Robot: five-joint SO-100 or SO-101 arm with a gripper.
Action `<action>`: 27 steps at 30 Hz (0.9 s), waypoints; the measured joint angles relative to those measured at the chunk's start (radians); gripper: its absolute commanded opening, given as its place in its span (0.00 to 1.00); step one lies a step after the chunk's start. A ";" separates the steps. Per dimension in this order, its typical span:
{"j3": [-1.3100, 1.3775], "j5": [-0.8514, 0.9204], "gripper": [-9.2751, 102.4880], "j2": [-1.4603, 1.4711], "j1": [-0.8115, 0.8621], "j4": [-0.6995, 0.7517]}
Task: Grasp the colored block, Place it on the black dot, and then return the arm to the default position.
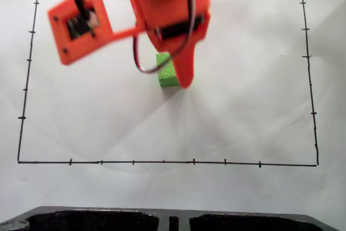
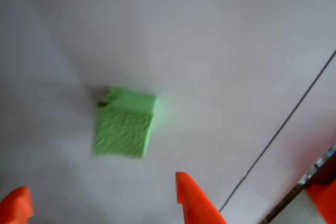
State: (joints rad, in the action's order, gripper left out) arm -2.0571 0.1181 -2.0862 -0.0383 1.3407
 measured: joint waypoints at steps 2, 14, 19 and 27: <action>-0.017 0.032 0.38 -0.092 0.029 0.032; -0.313 0.129 0.08 -0.603 0.172 0.072; -0.480 0.107 0.08 -0.773 0.202 0.021; -0.724 0.046 0.08 -0.969 0.225 -0.112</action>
State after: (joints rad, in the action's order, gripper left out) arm -2.7811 0.1641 -3.0557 0.1871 1.2287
